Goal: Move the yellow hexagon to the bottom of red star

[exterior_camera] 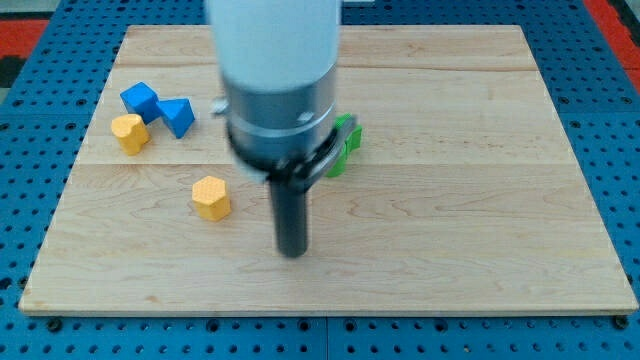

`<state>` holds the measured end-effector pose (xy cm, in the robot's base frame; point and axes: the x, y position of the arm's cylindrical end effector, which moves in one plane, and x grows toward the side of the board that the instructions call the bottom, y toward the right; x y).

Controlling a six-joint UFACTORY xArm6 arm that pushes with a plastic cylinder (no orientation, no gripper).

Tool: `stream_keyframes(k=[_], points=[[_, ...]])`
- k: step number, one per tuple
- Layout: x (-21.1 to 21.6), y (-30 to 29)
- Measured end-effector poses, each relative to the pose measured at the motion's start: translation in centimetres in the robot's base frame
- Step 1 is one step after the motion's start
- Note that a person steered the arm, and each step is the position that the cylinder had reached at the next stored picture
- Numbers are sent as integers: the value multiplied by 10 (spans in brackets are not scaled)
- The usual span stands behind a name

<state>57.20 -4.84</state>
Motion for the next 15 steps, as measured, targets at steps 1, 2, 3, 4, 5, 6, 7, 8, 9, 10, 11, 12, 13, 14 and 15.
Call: stream_keyframes(k=[1, 2, 3, 4, 5, 6, 7, 8, 9, 10, 11, 12, 13, 14, 15], points=[[12, -55], [12, -80], [12, -87], [12, -86], [10, -85], [-26, -84], [-62, -85], [-84, -80], [-109, -65], [-132, -36], [-151, -48], [-170, -65], [-185, -37], [-186, 5], [-218, -23]])
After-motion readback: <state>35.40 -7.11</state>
